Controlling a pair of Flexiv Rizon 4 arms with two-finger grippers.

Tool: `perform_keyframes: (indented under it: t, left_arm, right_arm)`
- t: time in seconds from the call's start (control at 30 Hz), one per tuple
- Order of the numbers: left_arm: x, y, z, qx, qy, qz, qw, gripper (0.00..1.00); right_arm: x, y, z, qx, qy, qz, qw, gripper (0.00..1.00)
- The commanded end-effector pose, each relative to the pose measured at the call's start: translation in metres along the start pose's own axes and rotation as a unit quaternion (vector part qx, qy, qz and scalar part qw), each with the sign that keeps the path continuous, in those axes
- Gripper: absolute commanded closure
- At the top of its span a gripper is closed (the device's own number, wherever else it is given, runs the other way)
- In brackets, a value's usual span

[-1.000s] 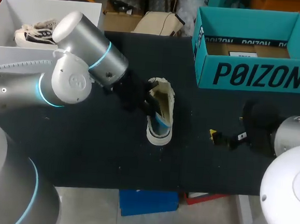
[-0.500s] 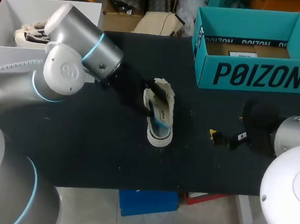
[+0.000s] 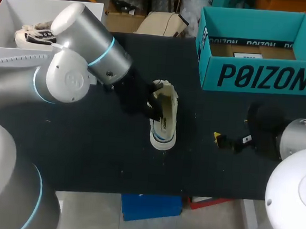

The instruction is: Take the shoe out of the shoebox, open the shoe tongue, remove and reinsert the insole, then place the shoe into the shoebox

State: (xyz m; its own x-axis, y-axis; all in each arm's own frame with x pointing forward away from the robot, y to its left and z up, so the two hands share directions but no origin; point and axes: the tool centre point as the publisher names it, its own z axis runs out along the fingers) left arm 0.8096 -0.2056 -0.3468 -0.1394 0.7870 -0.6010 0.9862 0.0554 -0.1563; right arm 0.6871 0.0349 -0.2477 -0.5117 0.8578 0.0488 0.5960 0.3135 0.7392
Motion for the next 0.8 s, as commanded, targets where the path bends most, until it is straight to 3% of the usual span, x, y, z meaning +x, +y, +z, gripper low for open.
perform_keyframes:
  t: [0.03,0.3,0.5,0.8]
  left_arm:
    - [-0.001,-0.002,0.004,0.0,0.064,-0.004,0.998,1.0]
    - [0.011,-0.004,0.009,0.002,0.129,0.005,0.992,1.0]
    - [0.02,-0.008,0.019,0.011,0.145,0.004,0.989,1.0]
    - [0.026,-0.001,0.033,-0.011,0.184,0.013,0.983,1.0]
  right_arm:
    - [0.001,-0.002,0.0,-0.002,-0.001,0.0,1.0,0.0]
    - [0.001,-0.002,0.0,-0.002,-0.001,0.0,1.0,0.0]
    - [0.001,-0.002,0.0,-0.002,-0.001,0.0,1.0,0.0]
    - [0.001,-0.002,0.0,-0.002,-0.001,0.0,1.0,0.0]
